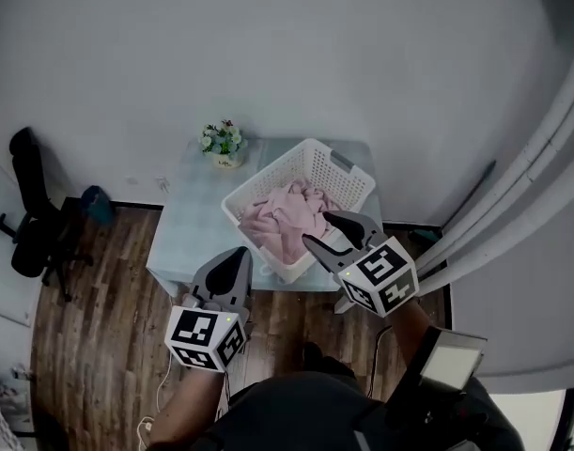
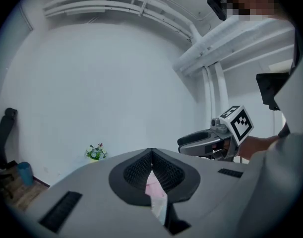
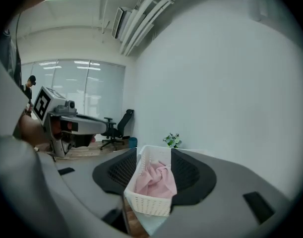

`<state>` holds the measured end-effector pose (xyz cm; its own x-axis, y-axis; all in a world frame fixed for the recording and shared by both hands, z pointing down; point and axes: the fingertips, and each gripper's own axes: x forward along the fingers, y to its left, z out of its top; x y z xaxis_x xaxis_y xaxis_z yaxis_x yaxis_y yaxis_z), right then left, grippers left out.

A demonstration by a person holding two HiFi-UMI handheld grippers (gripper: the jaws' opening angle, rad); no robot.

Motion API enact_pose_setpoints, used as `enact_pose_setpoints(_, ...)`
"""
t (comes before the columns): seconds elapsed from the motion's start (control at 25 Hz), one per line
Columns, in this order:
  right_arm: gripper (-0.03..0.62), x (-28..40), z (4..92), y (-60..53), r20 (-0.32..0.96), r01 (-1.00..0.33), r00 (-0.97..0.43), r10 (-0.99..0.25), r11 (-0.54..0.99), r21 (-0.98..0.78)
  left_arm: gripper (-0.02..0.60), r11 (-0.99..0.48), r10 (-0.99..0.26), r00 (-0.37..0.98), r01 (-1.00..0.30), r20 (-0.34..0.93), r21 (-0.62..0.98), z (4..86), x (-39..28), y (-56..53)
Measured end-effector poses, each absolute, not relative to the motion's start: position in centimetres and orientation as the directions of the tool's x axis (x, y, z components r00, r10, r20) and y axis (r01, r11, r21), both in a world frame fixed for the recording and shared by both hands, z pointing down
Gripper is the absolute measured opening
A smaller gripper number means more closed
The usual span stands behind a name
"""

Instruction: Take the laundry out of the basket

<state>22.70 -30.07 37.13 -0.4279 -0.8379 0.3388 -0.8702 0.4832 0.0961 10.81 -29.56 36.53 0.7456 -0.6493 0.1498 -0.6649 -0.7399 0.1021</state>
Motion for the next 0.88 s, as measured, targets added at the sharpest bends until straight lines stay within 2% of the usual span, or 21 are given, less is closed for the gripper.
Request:
enact_pose_setpoints(0.12,0.244,23.5,38.7,-32.5,0.393,-0.803,-0.509,-0.766,0.586,0.104,0.009,-0.699,-0.689,0.705,-0.708,0.168,0.098,37.1,11.8,-31.1)
enact_pose_setpoints(0.2,0.289,22.9,40.0,-33.2,0.433,-0.720,-0.599,-0.674,0.690,0.079,0.009,-0.668,-0.715,0.673,-0.737,0.190,0.100,37.7,12.0,-31.6)
enact_pose_setpoints(0.36,0.421,22.5,43.3,-35.2,0.553,-0.559,-0.663,-0.504,0.825,0.083,0.009,-0.611,-0.757,0.615,-0.786,0.223,0.094,38.7,11.7,-32.7)
enact_pose_setpoints(0.64,0.477,23.3,48.8,-41.2,0.714,-0.447,-0.607,-0.349,0.893,0.057,0.009,-0.562,-0.785,0.570,-0.820,0.241,0.108,40.1,9.7,-35.9)
enact_pose_setpoints(0.88,0.519,22.9,57.2,-42.6,0.896,-0.339,-0.433,-0.095,0.938,-0.064,0.009,-0.536,-0.799,0.552,-0.833,0.237,0.134,41.2,7.5,-39.9)
